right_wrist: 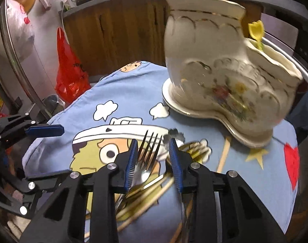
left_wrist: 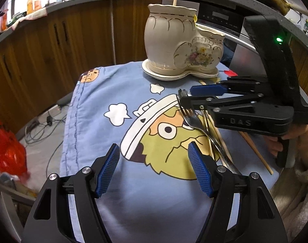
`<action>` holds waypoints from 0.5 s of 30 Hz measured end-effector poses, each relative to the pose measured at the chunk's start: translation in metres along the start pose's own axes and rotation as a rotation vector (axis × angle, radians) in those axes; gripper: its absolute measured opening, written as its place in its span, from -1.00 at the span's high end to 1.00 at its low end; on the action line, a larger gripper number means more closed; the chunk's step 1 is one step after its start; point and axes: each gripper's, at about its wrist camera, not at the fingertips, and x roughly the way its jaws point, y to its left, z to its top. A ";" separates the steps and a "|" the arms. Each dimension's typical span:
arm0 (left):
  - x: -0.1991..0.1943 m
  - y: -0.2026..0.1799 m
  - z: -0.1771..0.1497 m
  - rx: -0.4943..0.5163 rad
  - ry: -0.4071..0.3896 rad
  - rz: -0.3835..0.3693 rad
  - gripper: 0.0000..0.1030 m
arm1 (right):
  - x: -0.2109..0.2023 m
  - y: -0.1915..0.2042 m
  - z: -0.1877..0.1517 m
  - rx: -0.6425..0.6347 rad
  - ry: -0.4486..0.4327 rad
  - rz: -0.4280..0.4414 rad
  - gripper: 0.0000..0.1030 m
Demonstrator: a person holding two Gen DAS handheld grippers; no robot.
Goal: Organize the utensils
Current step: 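Grasp a silver fork from the pile with the right gripper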
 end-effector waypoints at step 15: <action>0.000 0.005 0.004 -0.017 -0.009 -0.014 -0.39 | -0.020 -0.012 -0.001 0.013 -0.009 0.090 0.93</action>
